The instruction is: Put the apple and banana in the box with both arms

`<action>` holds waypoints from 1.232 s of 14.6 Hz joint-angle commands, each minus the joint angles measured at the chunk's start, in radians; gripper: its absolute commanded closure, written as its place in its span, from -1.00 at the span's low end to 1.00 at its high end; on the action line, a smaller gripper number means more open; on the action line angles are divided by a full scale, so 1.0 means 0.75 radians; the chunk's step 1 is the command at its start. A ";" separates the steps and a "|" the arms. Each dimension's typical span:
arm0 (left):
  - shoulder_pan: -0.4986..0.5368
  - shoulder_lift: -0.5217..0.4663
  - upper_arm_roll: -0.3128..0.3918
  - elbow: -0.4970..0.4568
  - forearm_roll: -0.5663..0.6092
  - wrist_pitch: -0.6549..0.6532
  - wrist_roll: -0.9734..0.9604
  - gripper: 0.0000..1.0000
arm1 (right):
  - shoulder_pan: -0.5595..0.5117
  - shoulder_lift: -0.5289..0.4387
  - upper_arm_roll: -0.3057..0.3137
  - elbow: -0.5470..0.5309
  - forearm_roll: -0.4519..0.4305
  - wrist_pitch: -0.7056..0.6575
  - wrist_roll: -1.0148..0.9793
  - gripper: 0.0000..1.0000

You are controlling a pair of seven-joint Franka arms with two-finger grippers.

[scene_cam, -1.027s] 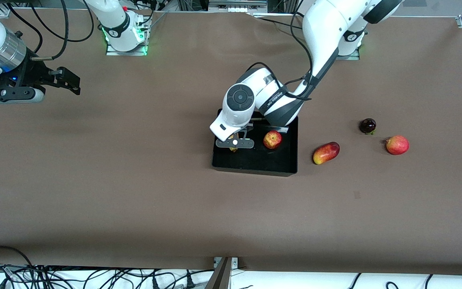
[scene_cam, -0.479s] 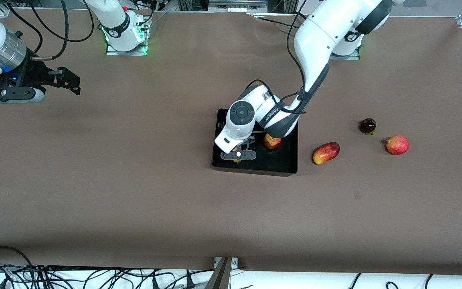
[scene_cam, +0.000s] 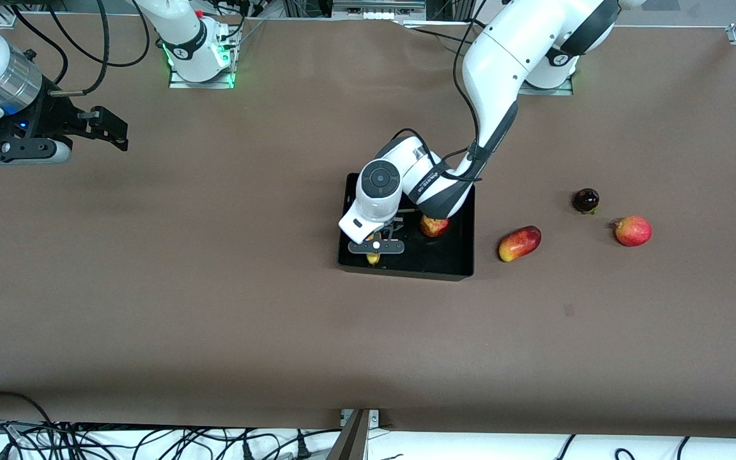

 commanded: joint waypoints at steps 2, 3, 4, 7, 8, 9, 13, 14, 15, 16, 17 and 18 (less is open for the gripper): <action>-0.015 -0.046 0.016 0.041 0.019 -0.018 0.004 -1.00 | 0.003 0.004 0.000 0.018 -0.003 -0.021 -0.005 -1.00; -0.007 -0.076 0.016 0.043 0.015 -0.055 0.004 -1.00 | 0.003 0.002 0.000 0.018 -0.003 -0.021 -0.005 -1.00; -0.002 -0.113 0.016 0.043 0.015 -0.098 0.008 -1.00 | 0.003 0.004 0.000 0.018 -0.005 -0.021 -0.005 -1.00; 0.012 -0.234 0.016 0.043 0.015 -0.147 0.008 -1.00 | 0.003 0.004 0.000 0.018 -0.003 -0.019 -0.005 -1.00; 0.036 -0.269 0.016 0.039 0.017 -0.149 0.010 -1.00 | 0.003 0.004 0.000 0.018 -0.005 -0.021 -0.005 -1.00; 0.065 -0.299 0.010 0.039 0.017 -0.176 0.012 -1.00 | 0.003 0.004 0.000 0.018 -0.005 -0.021 -0.005 -1.00; 0.216 -0.434 -0.002 0.043 -0.007 -0.347 0.167 -1.00 | 0.003 0.002 -0.002 0.018 -0.003 -0.019 -0.005 -1.00; 0.253 -0.473 -0.002 0.043 -0.026 -0.386 0.178 -1.00 | 0.003 0.004 0.000 0.018 -0.005 -0.019 -0.005 -1.00; 0.282 -0.510 -0.002 0.043 -0.028 -0.435 0.178 -1.00 | 0.003 0.004 -0.002 0.018 -0.003 -0.019 -0.005 -1.00; 0.306 -0.541 0.008 0.043 -0.026 -0.482 0.178 -1.00 | 0.003 0.004 0.000 0.018 -0.003 -0.019 -0.005 -1.00; 0.333 -0.584 0.012 0.043 -0.016 -0.517 0.178 -1.00 | 0.003 0.004 0.000 0.018 -0.003 -0.019 -0.005 -1.00; 0.372 -0.623 0.012 0.041 -0.024 -0.548 0.178 -1.00 | 0.003 0.004 0.000 0.018 -0.003 -0.019 -0.005 -1.00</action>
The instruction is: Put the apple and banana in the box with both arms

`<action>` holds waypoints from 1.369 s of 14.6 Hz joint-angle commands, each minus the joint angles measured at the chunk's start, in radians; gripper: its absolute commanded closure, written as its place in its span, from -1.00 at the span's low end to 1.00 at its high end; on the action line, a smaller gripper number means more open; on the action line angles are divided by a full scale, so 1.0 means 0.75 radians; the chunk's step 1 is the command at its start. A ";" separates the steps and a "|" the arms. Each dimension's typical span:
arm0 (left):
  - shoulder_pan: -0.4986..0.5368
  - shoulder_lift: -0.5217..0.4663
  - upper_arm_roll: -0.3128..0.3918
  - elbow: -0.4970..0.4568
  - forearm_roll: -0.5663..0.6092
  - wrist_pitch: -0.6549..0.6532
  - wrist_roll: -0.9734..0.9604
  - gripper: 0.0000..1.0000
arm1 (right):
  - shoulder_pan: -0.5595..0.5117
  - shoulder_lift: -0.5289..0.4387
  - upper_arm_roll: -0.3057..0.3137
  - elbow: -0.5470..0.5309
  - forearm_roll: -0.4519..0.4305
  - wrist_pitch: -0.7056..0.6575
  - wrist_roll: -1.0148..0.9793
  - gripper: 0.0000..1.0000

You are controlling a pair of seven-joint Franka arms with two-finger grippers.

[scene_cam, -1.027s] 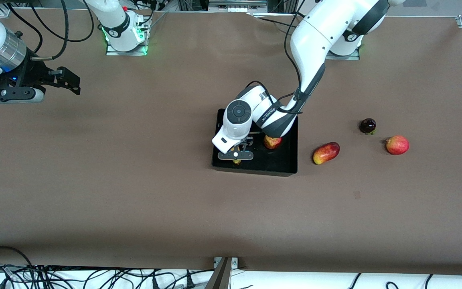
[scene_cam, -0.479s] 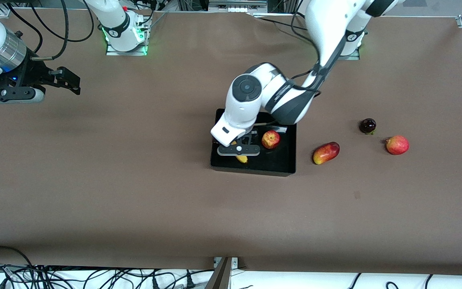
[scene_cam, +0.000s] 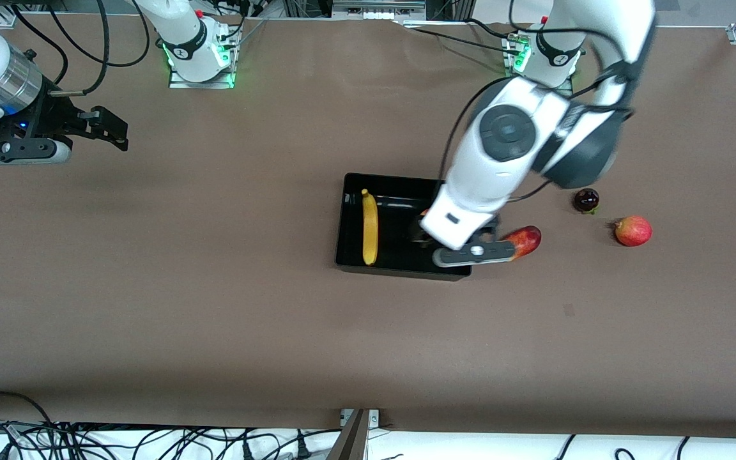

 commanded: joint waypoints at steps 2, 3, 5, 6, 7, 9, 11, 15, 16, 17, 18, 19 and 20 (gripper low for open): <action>0.137 -0.158 -0.016 -0.039 -0.024 -0.134 0.042 -1.00 | 0.003 0.004 0.000 0.018 -0.003 -0.018 -0.005 -1.00; 0.170 -0.186 -0.016 -0.039 -0.024 -0.177 0.058 -1.00 | 0.003 0.004 -0.002 0.018 -0.003 -0.018 -0.003 -1.00; 0.209 -0.244 -0.006 -0.039 -0.016 -0.259 0.121 -1.00 | 0.003 0.004 -0.002 0.018 -0.003 -0.018 -0.003 -1.00; 0.240 -0.276 -0.006 -0.039 -0.014 -0.286 0.172 -1.00 | 0.003 0.004 -0.002 0.018 -0.003 -0.018 -0.003 -1.00; 0.256 -0.309 -0.006 -0.045 -0.018 -0.325 0.227 -1.00 | 0.003 0.004 0.000 0.018 -0.005 -0.020 -0.001 -1.00; 0.271 -0.350 0.000 -0.047 -0.012 -0.423 0.334 -1.00 | 0.003 0.004 0.000 0.018 -0.003 -0.020 0.005 -1.00; 0.303 -0.415 0.000 -0.069 -0.016 -0.476 0.426 -1.00 | 0.003 0.004 0.000 0.018 -0.003 -0.020 0.007 -1.00; 0.383 -0.632 0.010 -0.247 -0.030 -0.525 0.612 -1.00 | 0.005 0.002 0.006 0.018 -0.005 -0.018 0.007 -1.00; 0.383 -0.677 0.041 -0.286 -0.042 -0.527 0.659 -1.00 | 0.005 0.002 0.006 0.018 -0.005 -0.018 0.009 -1.00; 0.385 -0.722 0.073 -0.327 -0.079 -0.529 0.708 -1.00 | 0.005 0.002 0.006 0.018 -0.003 -0.020 0.009 -1.00; 0.387 -0.769 0.118 -0.376 -0.128 -0.527 0.779 -1.00 | 0.005 0.004 0.006 0.018 -0.003 -0.020 0.007 -1.00; 0.385 -0.806 0.159 -0.417 -0.150 -0.527 0.839 -1.00 | 0.005 0.004 0.006 0.018 -0.003 -0.020 0.007 -1.00; 0.387 -0.827 0.164 -0.442 -0.151 -0.527 0.854 -1.00 | 0.005 0.002 0.006 0.018 -0.005 -0.020 0.007 -1.00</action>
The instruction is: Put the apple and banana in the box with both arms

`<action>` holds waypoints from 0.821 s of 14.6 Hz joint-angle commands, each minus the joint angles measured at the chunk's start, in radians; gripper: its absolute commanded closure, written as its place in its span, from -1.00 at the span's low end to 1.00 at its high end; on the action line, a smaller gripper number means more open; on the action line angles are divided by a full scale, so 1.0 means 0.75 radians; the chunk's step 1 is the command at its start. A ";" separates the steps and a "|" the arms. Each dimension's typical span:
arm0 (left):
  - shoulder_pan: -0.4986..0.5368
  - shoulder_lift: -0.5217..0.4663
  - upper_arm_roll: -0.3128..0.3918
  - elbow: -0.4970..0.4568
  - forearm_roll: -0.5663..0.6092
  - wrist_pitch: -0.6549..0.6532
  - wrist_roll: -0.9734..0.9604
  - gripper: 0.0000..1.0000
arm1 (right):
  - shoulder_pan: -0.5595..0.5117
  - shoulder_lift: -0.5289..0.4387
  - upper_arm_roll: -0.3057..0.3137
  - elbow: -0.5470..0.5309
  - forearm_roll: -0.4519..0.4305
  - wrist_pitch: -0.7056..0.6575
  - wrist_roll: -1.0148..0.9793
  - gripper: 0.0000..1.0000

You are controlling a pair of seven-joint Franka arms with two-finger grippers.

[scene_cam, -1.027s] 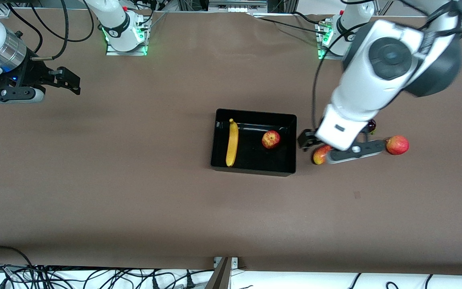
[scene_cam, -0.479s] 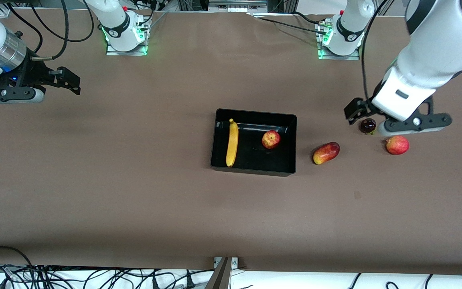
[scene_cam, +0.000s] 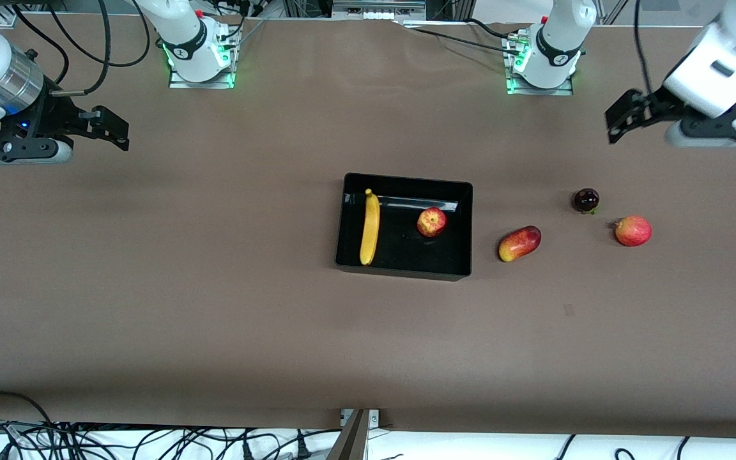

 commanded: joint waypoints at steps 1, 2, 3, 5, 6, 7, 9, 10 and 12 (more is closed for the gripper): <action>0.013 -0.132 0.039 -0.160 -0.046 0.022 0.096 -1.00 | 0.003 0.002 0.005 0.018 -0.003 -0.020 0.009 -1.00; 0.013 -0.143 0.039 -0.179 -0.034 0.026 0.098 -1.00 | 0.003 0.002 0.005 0.018 -0.005 -0.018 0.011 -1.00; 0.011 -0.149 0.039 -0.181 -0.028 0.028 0.101 -1.00 | 0.003 0.004 0.005 0.020 -0.005 -0.020 0.011 -1.00; 0.015 -0.143 0.034 -0.181 0.013 0.060 0.103 -1.00 | 0.003 0.002 0.005 0.018 -0.003 -0.020 0.011 -1.00; 0.017 -0.141 0.034 -0.179 0.027 0.067 0.103 -1.00 | 0.003 0.002 0.005 0.018 -0.005 -0.020 0.011 -1.00; 0.017 -0.132 0.039 -0.167 0.026 0.069 0.103 -1.00 | 0.003 0.002 0.005 0.018 -0.005 -0.020 0.013 -1.00; 0.031 -0.112 0.039 -0.146 0.015 0.069 0.101 -1.00 | 0.003 0.002 0.007 0.018 -0.005 -0.020 0.013 -1.00; 0.031 -0.090 0.039 -0.114 0.021 0.067 0.101 -1.00 | 0.003 0.002 0.007 0.018 -0.005 -0.020 0.015 -1.00; 0.037 -0.047 0.039 -0.056 0.021 0.059 0.096 -1.00 | 0.003 0.002 0.005 0.020 -0.005 -0.018 0.013 -1.00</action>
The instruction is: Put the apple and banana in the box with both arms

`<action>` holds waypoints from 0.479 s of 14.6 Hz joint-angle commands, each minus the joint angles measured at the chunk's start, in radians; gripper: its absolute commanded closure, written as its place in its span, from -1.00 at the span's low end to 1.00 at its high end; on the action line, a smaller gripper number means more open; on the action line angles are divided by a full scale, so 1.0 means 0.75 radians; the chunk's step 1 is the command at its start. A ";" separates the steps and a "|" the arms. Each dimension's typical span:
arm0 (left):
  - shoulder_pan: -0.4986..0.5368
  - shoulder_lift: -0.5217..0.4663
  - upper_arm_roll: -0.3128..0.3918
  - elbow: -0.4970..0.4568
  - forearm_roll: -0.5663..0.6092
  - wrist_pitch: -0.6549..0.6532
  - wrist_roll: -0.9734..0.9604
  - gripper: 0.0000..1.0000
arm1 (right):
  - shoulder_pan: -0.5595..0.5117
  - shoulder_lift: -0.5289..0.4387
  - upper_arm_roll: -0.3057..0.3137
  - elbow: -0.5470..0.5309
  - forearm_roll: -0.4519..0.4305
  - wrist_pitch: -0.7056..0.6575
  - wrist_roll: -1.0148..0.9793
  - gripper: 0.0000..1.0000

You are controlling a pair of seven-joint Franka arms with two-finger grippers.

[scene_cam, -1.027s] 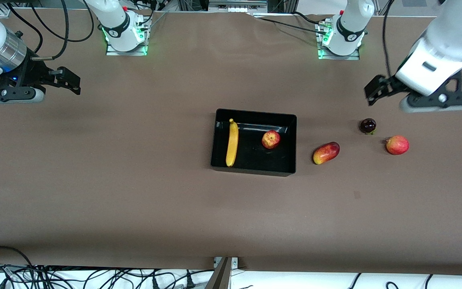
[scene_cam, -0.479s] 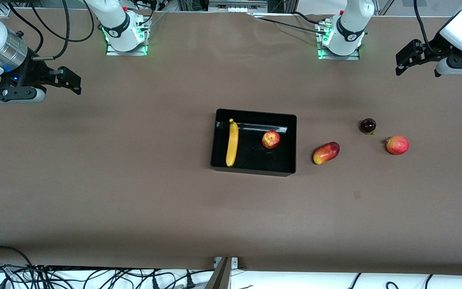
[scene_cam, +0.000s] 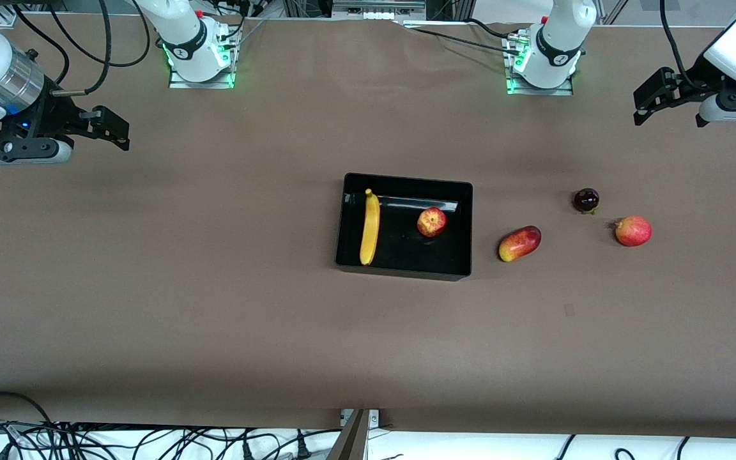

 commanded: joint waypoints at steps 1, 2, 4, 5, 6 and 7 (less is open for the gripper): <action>0.014 0.066 -0.005 0.082 0.014 -0.008 0.029 -1.00 | 0.002 0.002 0.006 0.018 -0.005 -0.020 0.015 -1.00; 0.014 0.069 -0.005 0.080 0.014 -0.008 0.029 -1.00 | 0.002 0.002 0.006 0.018 -0.003 -0.020 0.015 -1.00; 0.016 0.079 -0.005 0.080 0.022 -0.008 0.031 -1.00 | 0.002 0.002 0.004 0.018 -0.003 -0.020 0.015 -1.00; 0.018 0.081 -0.005 0.078 0.022 -0.008 0.031 -1.00 | 0.002 0.002 0.004 0.018 -0.003 -0.020 0.015 -1.00; 0.024 0.089 -0.005 0.072 0.020 -0.010 0.033 -1.00 | 0.002 0.002 0.004 0.020 -0.003 -0.020 0.015 -1.00; 0.026 0.093 -0.005 0.070 0.016 -0.010 0.033 -1.00 | 0.002 0.002 0.004 0.018 -0.003 -0.020 0.015 -1.00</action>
